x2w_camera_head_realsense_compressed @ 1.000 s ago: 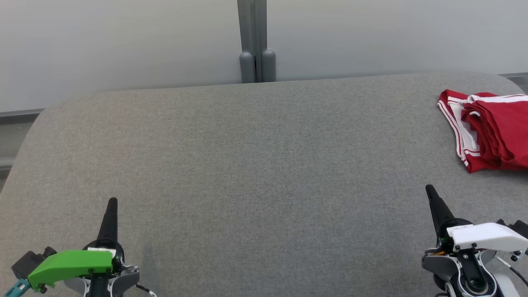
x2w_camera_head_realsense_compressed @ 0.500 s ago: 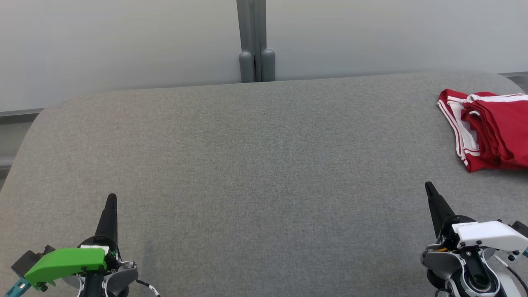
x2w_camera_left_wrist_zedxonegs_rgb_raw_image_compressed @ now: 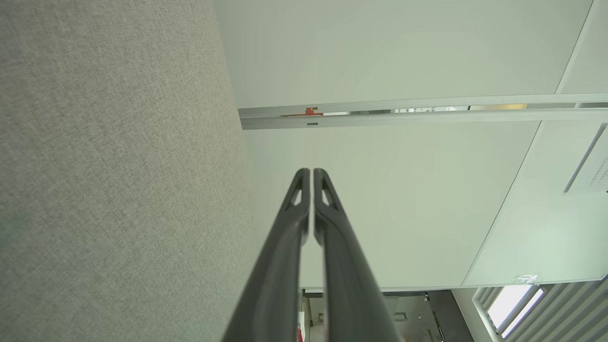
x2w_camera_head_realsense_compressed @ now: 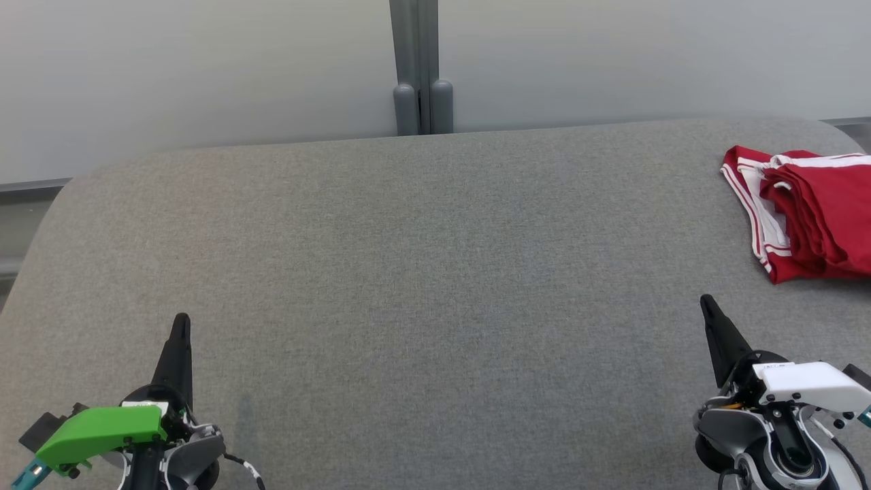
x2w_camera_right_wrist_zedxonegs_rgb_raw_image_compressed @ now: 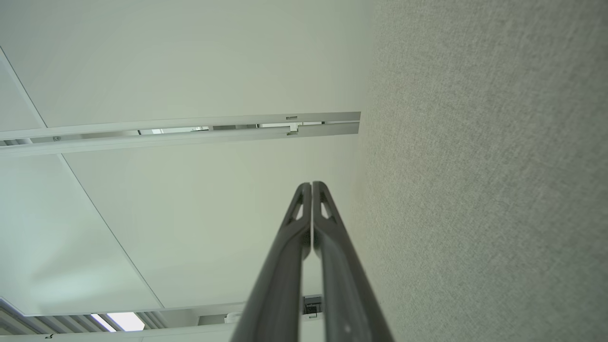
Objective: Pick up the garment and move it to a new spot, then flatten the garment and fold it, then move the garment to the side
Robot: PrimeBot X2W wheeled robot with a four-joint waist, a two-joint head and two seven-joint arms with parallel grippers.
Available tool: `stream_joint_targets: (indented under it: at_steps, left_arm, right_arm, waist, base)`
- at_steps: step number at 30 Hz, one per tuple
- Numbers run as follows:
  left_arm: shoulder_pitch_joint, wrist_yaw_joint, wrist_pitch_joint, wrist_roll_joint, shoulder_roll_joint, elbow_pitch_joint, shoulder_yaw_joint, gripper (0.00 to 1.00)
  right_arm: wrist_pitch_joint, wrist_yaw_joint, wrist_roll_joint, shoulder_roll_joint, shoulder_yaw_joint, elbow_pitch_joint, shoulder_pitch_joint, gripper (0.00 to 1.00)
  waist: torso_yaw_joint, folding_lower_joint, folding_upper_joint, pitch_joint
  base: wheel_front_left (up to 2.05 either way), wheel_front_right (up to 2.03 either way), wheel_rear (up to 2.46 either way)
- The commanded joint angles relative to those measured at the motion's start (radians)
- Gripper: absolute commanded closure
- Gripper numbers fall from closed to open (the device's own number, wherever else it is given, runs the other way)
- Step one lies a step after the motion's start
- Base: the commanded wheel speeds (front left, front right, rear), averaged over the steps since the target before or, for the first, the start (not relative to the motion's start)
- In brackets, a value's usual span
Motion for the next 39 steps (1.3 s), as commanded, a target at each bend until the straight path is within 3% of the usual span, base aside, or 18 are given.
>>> stream_joint_targets:
  at_steps: [1, 39]
  left_arm:
    - [-0.01, -0.006, 0.004, -0.003, 0.007, -0.002, 0.003, 1.0]
    - [-0.01, -0.006, 0.003, -0.002, 0.007, -0.003, 0.003, 1.0]
  right_arm:
    - [0.004, 0.0, 0.007, -0.001, -0.003, 0.003, -0.007, 1.0]
    - [0.006, 0.0, 0.002, 0.001, -0.006, 0.003, -0.007, 1.0]
  waist:
    - [0.0, 0.0, 0.0, 0.0]
    - [0.0, 0.0, 0.0, 0.0]
  base:
    - [0.0, 0.0, 0.0]
    - [0.0, 0.0, 0.0]
